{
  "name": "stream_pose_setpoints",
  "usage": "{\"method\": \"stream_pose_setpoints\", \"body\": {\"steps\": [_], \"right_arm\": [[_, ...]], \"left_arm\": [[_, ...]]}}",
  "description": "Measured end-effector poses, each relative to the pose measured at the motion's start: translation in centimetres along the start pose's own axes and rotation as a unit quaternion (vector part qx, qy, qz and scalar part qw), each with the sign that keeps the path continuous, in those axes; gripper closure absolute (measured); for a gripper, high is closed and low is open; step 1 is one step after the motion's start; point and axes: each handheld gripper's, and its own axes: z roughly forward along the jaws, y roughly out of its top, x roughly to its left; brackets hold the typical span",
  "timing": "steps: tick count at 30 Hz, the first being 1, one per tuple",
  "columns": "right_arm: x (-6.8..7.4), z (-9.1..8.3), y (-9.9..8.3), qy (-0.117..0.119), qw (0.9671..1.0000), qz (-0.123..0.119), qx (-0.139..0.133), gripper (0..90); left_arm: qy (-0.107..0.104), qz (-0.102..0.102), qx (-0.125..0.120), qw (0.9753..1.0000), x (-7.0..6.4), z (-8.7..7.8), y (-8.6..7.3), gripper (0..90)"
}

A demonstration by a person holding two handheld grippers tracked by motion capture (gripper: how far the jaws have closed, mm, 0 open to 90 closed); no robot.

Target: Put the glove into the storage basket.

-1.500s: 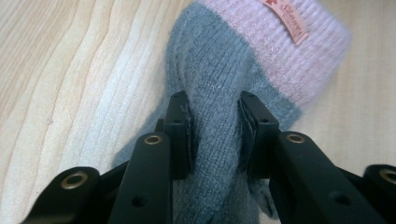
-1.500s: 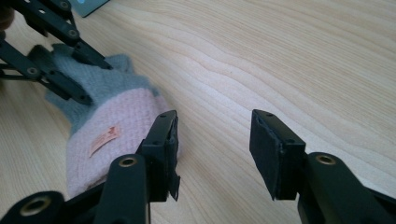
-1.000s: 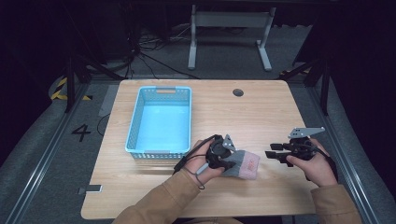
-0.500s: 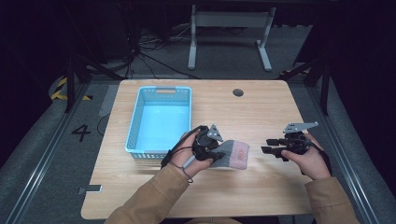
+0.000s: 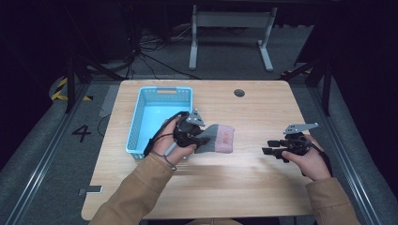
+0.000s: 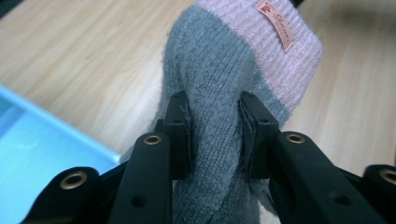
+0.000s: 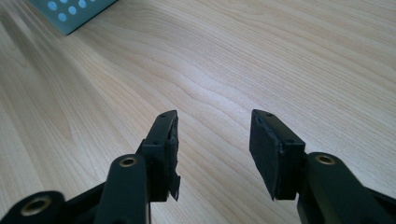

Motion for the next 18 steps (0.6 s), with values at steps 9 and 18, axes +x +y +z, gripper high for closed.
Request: {"method": "stream_pose_setpoints", "body": {"steps": [9,18], "right_arm": [[0.0,0.0,-0.5,-0.003,1.0000,0.008,0.001,52.3],[0.1,-0.6,-0.9,-0.007,0.9999,0.012,-0.005,52.2]], "left_arm": [[0.035,-0.029,-0.005,0.9990,3.4,-2.8,-1.6,68.4],[0.054,-0.047,-0.003,0.9974,6.2,-4.2,-3.0,68.4]]}}
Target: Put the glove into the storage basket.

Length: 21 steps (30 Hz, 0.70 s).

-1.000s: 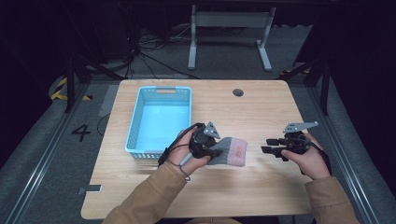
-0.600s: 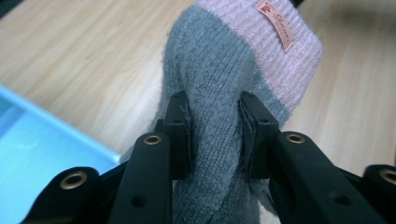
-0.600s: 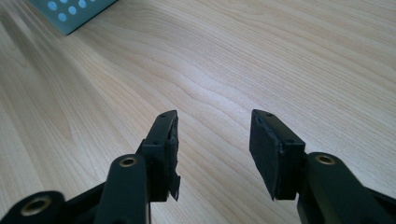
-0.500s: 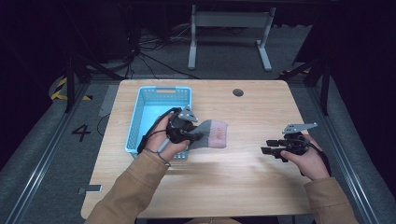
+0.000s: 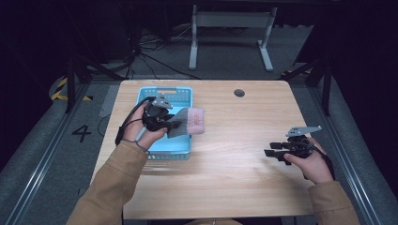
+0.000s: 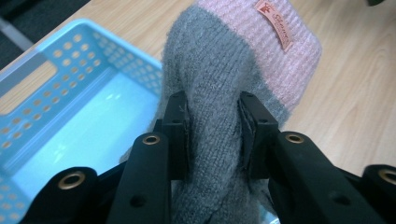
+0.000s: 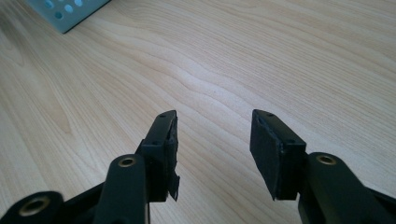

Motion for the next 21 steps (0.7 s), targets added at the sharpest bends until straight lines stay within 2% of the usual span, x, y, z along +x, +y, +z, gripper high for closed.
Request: {"method": "stream_pose_setpoints", "body": {"steps": [11,21], "right_arm": [[0.1,-0.6,-0.6,-0.005,0.9999,0.009,-0.003,52.1],[0.1,-0.9,-1.2,-0.008,0.9998,0.017,-0.002,51.7]], "left_arm": [[0.022,-0.019,0.008,0.9995,3.2,0.5,-1.3,68.3],[0.032,-0.032,0.032,0.9985,5.8,2.7,-2.1,68.2]]}}
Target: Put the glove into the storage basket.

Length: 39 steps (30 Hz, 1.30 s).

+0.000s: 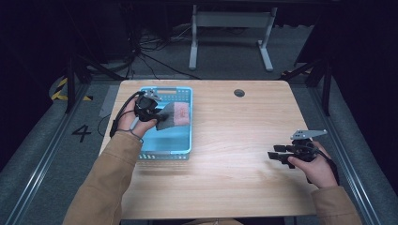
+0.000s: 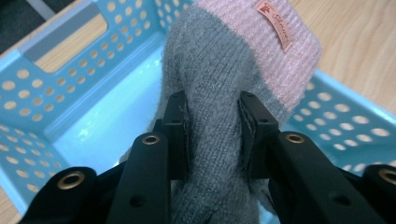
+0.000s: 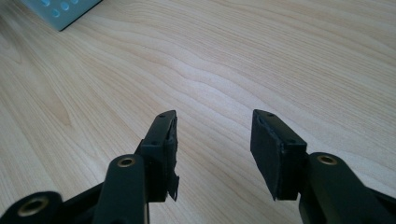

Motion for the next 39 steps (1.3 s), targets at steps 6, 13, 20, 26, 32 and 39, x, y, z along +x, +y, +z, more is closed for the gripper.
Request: {"method": "stream_pose_setpoints", "body": {"steps": [6,13,20,26,32,39], "right_arm": [[0.0,0.1,-0.2,0.000,1.0000,-0.001,0.001,51.5],[0.2,0.4,-0.3,0.000,1.0000,-0.002,0.003,51.0],[-0.1,0.7,-0.6,0.003,0.9999,-0.001,0.010,50.6],[-0.2,1.0,-0.6,0.006,0.9999,-0.003,0.010,50.2],[-0.2,1.5,-0.5,0.011,0.9998,-0.008,0.012,49.7],[0.2,1.8,-0.2,0.016,0.9997,-0.011,0.013,49.0]], "left_arm": [[-0.002,-0.003,0.025,0.9997,1.1,1.9,-0.3,68.1],[-0.007,0.000,0.062,0.9980,1.9,4.0,-0.4,68.0],[-0.002,0.010,0.096,0.9953,2.3,5.8,-0.4,67.5],[0.002,0.008,0.115,0.9933,2.9,7.0,-0.6,67.1],[0.018,0.027,0.134,0.9904,2.6,7.8,-0.1,66.7],[0.024,0.028,0.143,0.9891,2.5,8.8,0.2,66.3]]}}
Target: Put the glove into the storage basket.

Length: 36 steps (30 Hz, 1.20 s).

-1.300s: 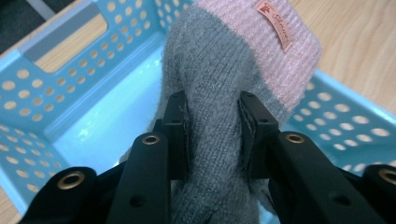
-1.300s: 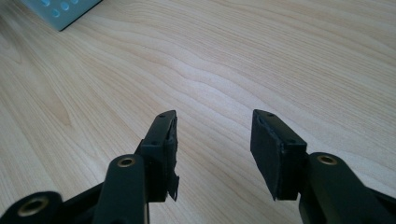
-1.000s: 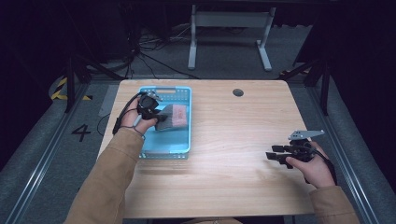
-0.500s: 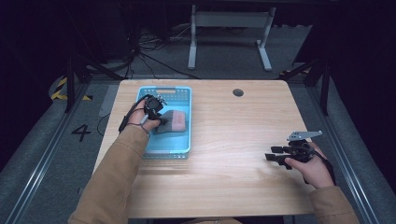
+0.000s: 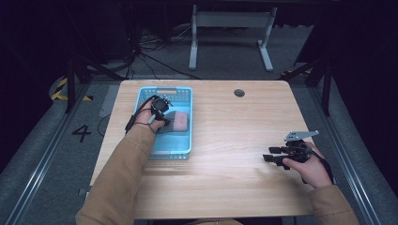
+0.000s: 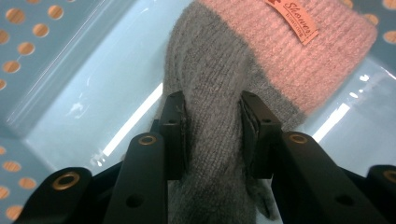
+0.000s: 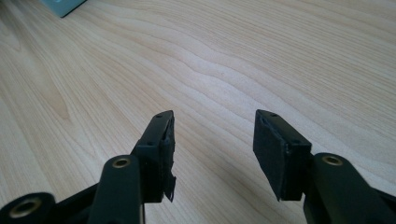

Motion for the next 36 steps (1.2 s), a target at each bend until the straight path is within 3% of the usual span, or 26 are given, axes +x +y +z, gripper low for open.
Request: {"method": "stream_pose_setpoints", "body": {"steps": [7,10,12,16,18,23,26,32,36], "right_arm": [[0.1,0.2,0.5,0.004,1.0000,-0.006,-0.005,48.8],[0.3,0.3,0.7,0.005,0.9999,-0.009,-0.004,48.3],[0.3,0.3,0.7,0.007,0.9999,-0.011,-0.006,47.7],[0.3,0.4,0.9,0.006,0.9999,-0.012,-0.005,47.2],[0.4,0.5,1.1,0.005,0.9998,-0.016,-0.005,47.0],[0.5,0.7,1.6,0.007,0.9997,-0.020,-0.009,46.6],[0.5,0.8,1.8,0.008,0.9997,-0.023,-0.008,46.4],[0.6,1.0,1.8,0.006,0.9997,-0.025,-0.005,45.5],[0.5,1.1,1.6,0.004,0.9997,-0.024,-0.003,45.3]], "left_arm": [[0.006,0.002,0.004,1.0000,-0.4,0.4,0.6,63.4],[0.018,-0.002,-0.001,0.9998,-0.5,0.3,0.6,57.1],[0.038,0.004,-0.019,0.9991,-0.7,-0.1,0.6,47.7],[0.061,-0.011,-0.066,0.9959,-1.1,-1.5,0.8,33.9],[0.052,-0.016,-0.095,0.9940,-1.4,-2.7,0.7,32.7],[0.032,-0.030,-0.134,0.9901,-2.4,-5.5,0.2,31.4],[0.018,-0.033,-0.159,0.9865,-3.3,-7.1,-0.4,31.1],[-0.020,-0.024,-0.195,0.9803,-6.0,-9.9,-2.1,30.9],[-0.043,-0.013,-0.219,0.9747,-8.0,-11.0,-3.6,30.7]]}}
